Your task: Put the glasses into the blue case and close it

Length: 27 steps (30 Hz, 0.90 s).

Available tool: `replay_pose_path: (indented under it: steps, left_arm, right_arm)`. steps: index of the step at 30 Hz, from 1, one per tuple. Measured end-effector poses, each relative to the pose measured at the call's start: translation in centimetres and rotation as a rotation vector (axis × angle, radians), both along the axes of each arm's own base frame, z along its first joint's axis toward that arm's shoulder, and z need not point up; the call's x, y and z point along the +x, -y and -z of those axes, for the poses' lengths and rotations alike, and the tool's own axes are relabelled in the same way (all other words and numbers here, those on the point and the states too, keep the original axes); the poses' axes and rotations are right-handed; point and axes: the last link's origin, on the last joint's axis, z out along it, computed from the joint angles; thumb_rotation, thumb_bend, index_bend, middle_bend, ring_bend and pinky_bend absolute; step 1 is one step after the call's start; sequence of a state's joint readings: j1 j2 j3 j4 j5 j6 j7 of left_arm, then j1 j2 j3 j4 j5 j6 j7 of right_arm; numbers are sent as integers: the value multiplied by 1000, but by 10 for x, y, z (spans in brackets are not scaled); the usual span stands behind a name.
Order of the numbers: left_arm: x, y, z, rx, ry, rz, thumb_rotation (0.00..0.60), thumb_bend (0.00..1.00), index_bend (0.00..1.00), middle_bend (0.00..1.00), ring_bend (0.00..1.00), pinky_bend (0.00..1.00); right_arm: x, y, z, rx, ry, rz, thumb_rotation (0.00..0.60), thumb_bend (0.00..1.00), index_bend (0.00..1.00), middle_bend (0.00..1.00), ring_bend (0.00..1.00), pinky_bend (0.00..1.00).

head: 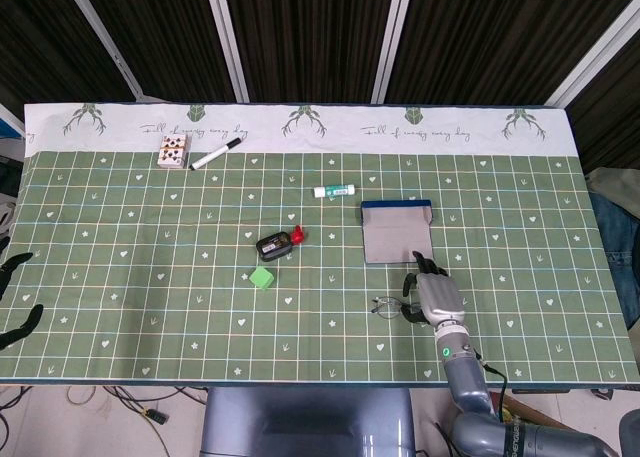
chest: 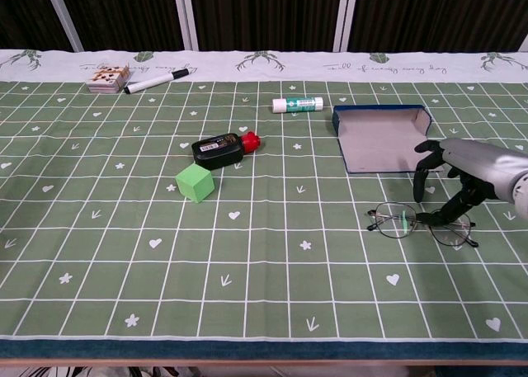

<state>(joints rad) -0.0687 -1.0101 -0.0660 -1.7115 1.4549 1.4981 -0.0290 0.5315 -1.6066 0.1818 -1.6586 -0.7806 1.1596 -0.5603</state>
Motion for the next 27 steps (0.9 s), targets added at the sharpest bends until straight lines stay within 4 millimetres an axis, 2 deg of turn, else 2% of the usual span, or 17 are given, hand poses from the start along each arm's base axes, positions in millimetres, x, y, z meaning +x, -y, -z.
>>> replay_pose_path:
  steps: [4, 13, 27]
  left_arm:
    - [0, 0, 0, -1, -1, 1, 600, 317, 176, 0, 0, 0]
    - [0, 0, 0, 0, -1, 0, 600, 317, 179, 0, 0, 0]
    - [0, 0, 0, -1, -2, -3, 600, 317, 179, 0, 0, 0]
  right_arm:
    - [0, -1, 2, 9, 0, 2, 600, 366, 559, 30, 103, 187]
    - [0, 0, 2, 6, 4, 5, 600, 443, 596, 33, 103, 187]
    - [0, -1, 3, 18, -4, 2, 600, 449, 596, 33, 103, 187]
